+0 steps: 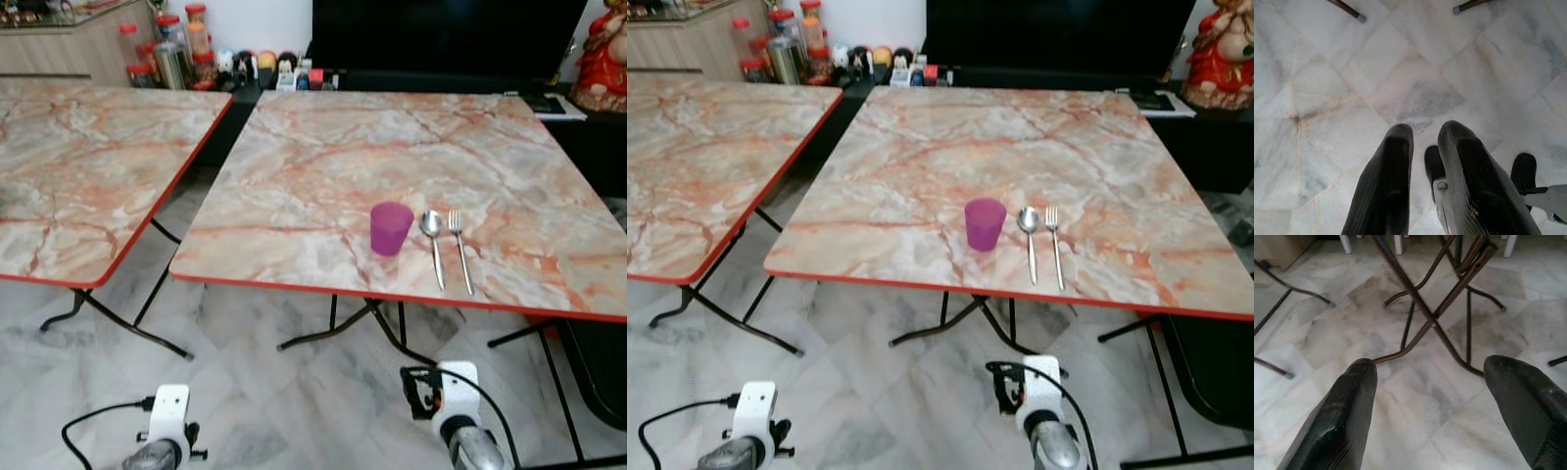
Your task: Setting the table
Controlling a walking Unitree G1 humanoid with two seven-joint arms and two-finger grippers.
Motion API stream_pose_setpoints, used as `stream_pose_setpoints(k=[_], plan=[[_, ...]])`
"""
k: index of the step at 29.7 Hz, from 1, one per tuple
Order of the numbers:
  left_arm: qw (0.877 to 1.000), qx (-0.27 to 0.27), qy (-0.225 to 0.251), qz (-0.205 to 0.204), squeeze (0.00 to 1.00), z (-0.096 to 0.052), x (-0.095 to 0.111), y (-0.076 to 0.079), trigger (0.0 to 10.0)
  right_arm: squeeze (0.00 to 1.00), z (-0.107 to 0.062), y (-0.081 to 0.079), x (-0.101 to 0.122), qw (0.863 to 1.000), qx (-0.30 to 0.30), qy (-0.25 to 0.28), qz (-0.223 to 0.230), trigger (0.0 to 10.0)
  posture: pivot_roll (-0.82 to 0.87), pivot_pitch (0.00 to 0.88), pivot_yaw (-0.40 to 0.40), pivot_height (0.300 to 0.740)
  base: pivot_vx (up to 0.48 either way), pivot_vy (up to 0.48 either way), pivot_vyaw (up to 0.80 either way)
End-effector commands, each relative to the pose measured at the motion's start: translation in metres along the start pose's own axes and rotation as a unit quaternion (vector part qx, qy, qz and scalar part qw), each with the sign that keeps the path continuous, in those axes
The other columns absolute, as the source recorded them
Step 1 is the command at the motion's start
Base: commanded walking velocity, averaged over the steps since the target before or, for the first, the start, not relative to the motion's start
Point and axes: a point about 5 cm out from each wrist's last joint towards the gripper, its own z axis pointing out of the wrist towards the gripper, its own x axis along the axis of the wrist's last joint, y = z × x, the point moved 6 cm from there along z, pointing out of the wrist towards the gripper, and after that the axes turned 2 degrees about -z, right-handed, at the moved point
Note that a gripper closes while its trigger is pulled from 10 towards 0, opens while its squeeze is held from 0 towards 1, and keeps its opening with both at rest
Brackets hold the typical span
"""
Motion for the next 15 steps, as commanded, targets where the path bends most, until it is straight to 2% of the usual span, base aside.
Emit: stream_pose_setpoints(k=[1, 4, 8, 15], plan=[[1.000, 0.001, -0.011, 0.011, 0.00, -0.001, -0.007, -0.003, 10.0, 0.00, 0.000, -0.002, 0.000, 1.000, 0.002, -0.002, 0.003, 10.0, -0.07, 0.000, 0.008, 0.740, 0.000, 0.000, 0.00], [1.000, 0.001, -0.013, 0.012, 0.00, -0.002, -0.008, -0.004, 10.0, 0.00, -0.003, -0.002, -0.004, 1.000, 0.001, -0.005, 0.008, 10.0, -0.07, 0.000, 0.007, 0.740, 0.000, 0.000, 0.00], [1.000, 0.004, -0.016, 0.013, 0.00, -0.003, -0.011, -0.008, 10.0, 0.00, -0.013, 0.006, -0.005, 1.000, -0.017, 0.009, 0.011, 10.0, -0.07, 0.000, 0.012, 0.740, 0.000, 0.000, 0.00], [1.000, 0.004, -0.018, 0.017, 0.00, -0.003, -0.012, -0.010, 10.0, 0.00, -0.037, 0.012, 0.005, 0.999, -0.014, 0.047, -0.024, 10.0, -0.08, 0.000, 0.018, 0.740, 0.000, 0.000, 0.00]])
